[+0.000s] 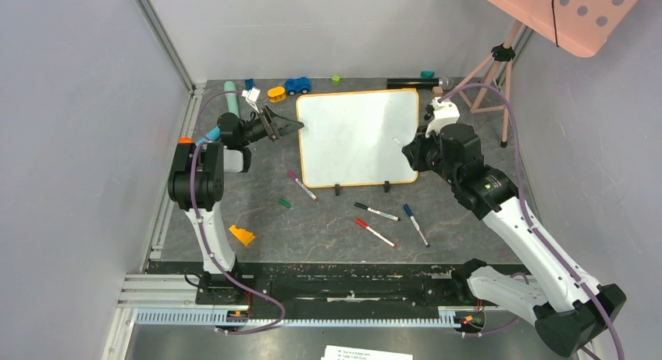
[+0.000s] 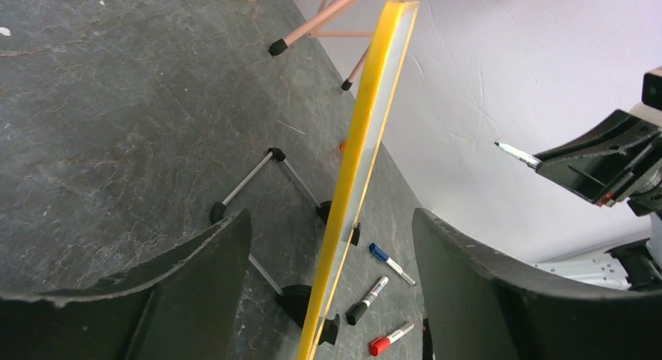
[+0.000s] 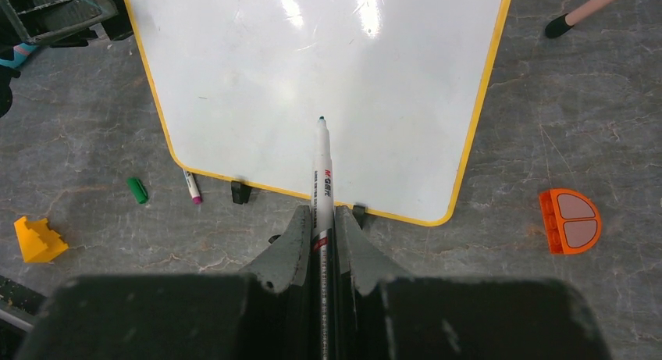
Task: Write a sentence on the whiteboard
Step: Move the whiteboard to the center of the board.
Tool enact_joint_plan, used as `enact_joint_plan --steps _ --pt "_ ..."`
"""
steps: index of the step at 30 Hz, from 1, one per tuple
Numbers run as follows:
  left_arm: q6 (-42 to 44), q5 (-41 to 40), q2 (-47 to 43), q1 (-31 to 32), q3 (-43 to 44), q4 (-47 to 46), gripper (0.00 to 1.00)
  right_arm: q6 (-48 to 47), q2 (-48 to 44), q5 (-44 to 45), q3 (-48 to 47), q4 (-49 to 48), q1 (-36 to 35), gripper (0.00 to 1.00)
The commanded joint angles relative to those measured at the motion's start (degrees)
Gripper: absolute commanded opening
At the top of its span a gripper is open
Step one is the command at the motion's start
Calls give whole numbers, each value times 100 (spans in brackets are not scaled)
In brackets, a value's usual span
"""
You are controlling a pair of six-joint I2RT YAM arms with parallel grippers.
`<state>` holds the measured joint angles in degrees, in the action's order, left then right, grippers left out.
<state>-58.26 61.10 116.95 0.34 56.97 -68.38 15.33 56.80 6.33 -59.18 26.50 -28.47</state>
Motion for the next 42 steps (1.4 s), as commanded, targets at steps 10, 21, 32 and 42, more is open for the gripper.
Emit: enact_joint_plan --steps 10,21,32,42 --pt "154 862 324 158 765 -729 66 -156 136 -101 -116 -409 101 0" --pt "157 860 403 392 647 -1073 39 -161 155 -160 -57 -474 122 0" --pt "355 931 261 528 305 -1272 8 -250 139 -202 -40 -493 167 0" --pt "517 627 73 647 -226 -1354 2 -408 56 -139 -8 -454 171 0"
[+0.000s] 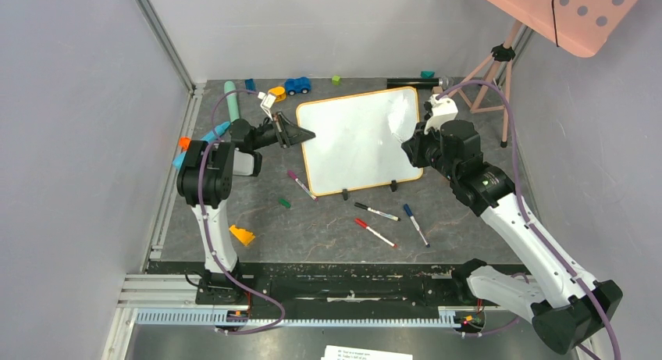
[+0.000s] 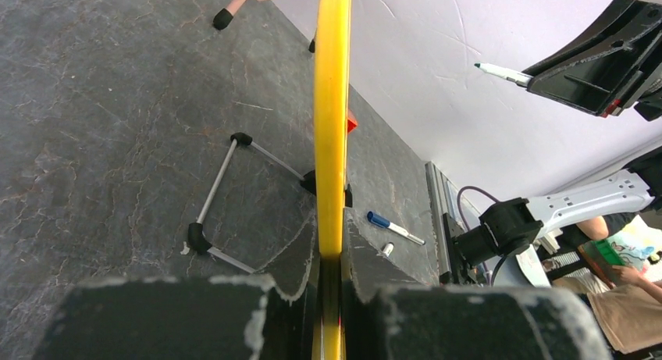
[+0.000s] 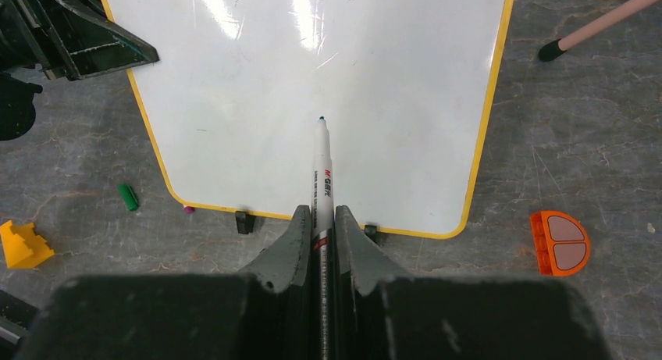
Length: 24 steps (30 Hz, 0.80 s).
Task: Write a sentence on the whiteboard
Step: Move the whiteboard to the center of the board.
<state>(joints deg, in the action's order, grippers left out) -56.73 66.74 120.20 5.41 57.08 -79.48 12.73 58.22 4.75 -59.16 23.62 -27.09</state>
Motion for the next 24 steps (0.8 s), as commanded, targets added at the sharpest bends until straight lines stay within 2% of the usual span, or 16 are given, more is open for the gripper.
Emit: enact_joint_plan --steps 1,18,24 --pt "364 90 -258 153 -250 -245 2 -153 -95 20 -6 -168 38 0" --pt "80 1338 -305 248 -39 -253 2 -103 -228 66 89 -79 46 0" --pt "32 1473 -433 284 -144 -296 2 -89 -211 34 58 -34 46 0"
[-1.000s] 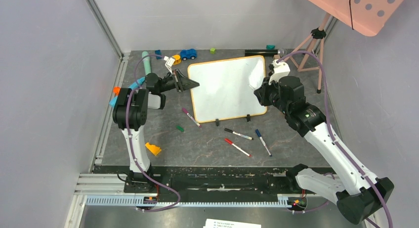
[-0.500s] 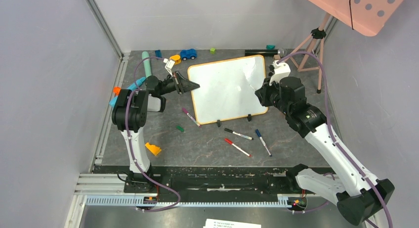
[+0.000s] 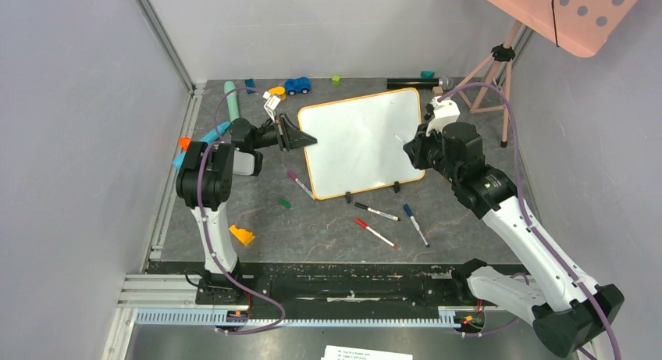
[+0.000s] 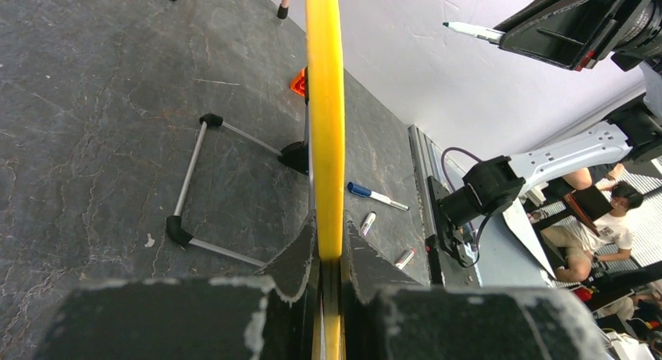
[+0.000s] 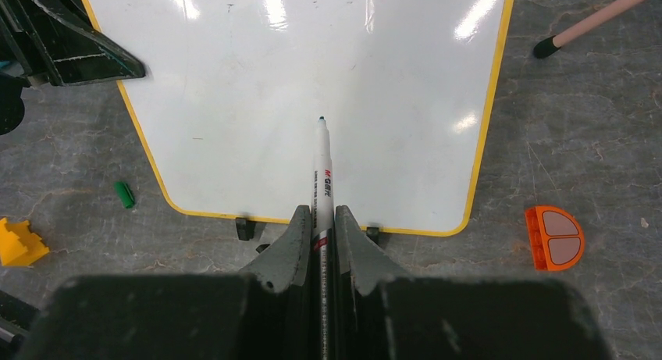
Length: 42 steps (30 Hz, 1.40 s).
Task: Write a sentence on the whiteboard
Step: Move the whiteboard to the center of the board, then hold the whiteboard on the whiteboard stand.
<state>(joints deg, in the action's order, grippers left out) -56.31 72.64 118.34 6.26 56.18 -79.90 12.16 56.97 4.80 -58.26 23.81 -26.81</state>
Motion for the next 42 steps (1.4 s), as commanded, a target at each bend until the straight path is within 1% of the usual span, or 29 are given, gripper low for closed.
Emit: enact_joint_plan --steps 1,17,20,24,25,28,29,31,32,34,39,42 --pt "-11 894 -274 207 -70 -265 2 -26 -82 31 -23 -57 18 0" --pt "-46 740 -450 324 -305 -356 2 -43 -89 70 -139 55 19 0" --pt "-64 580 -470 323 -292 -361 3 -40 -48 108 -210 76 13 0" --pt "-38 298 -479 327 -323 -352 8 -49 37 137 -338 109 23 0" --pt "-37 253 -480 323 -327 -351 13 -35 51 174 -358 107 17 0" --pt "-40 187 -512 324 -357 -351 45 7 155 264 -425 113 18 0" --pt "7 174 -538 310 -386 -351 52 41 213 315 -469 142 22 0" --pt "40 146 -579 275 -432 -351 73 117 337 393 -579 207 20 0" --pt "33 130 -587 258 -433 -344 78 171 406 441 -664 278 25 0" --pt "17 5 -618 203 -445 -315 84 238 530 460 -827 373 26 0" --pt "353 -295 -776 147 -441 172 88 266 735 470 -1089 503 31 0" --pt "611 -347 -927 139 -511 382 96 235 768 474 -1102 428 24 0"
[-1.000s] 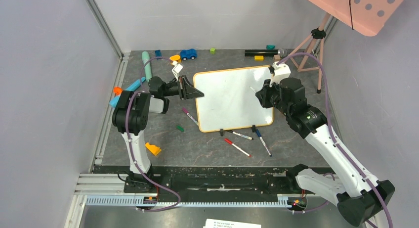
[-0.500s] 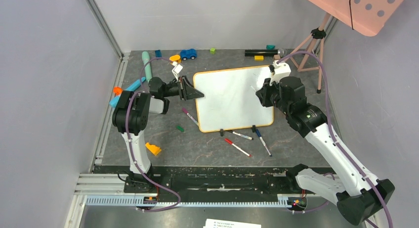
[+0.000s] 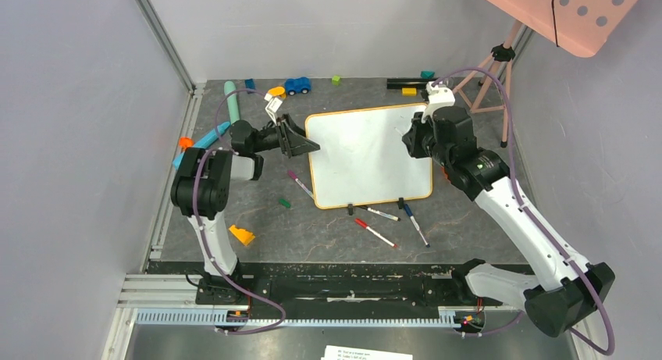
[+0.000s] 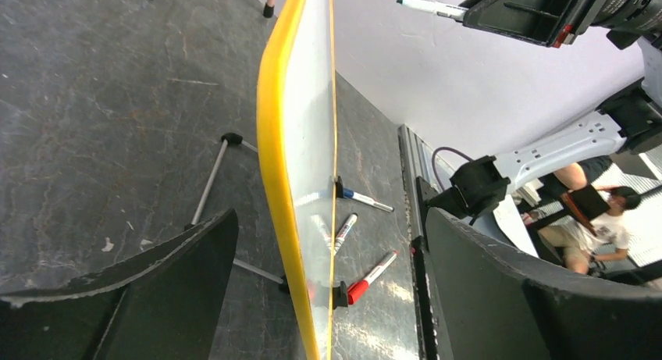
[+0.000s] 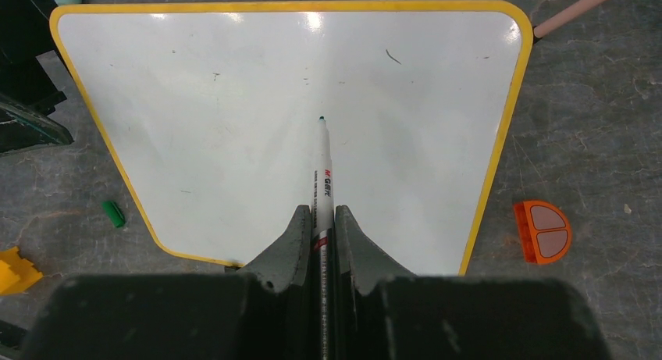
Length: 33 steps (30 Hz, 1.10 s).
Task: Write a sentence on the whiteboard
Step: Hold the whiteboard on the whiteboard stand.
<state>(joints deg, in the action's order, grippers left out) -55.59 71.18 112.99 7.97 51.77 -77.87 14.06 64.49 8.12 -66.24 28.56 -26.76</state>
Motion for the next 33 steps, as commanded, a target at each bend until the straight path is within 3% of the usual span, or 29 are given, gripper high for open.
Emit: enact_joint_plan --steps 1,11,16,21,23,25,27,33 --pt "689 -232 -444 -30 -145 150 96 22 24 150 -303 -70 23 0" --pt "1068 -889 -954 -85 -982 346 100 -47 -488 183 299 -564 19 0" --pt "1579 -1371 -1449 -85 -1274 1077 100 -130 -520 221 283 -582 22 0" --pt "2181 -2039 -2225 -83 -1611 2613 95 -274 -479 321 204 -649 23 0" --pt "2366 -1845 -2319 -74 -1833 2271 92 -266 -457 395 198 -688 24 0" --pt "2192 -2033 -2343 -67 -2274 1393 82 -232 -437 381 190 -763 22 0" --pt "2202 -2074 -2398 -95 -2405 1269 78 -203 -358 282 173 -822 22 0" --pt "2355 -1637 -2278 -128 -2129 1386 99 -246 -103 100 1 -892 21 0"
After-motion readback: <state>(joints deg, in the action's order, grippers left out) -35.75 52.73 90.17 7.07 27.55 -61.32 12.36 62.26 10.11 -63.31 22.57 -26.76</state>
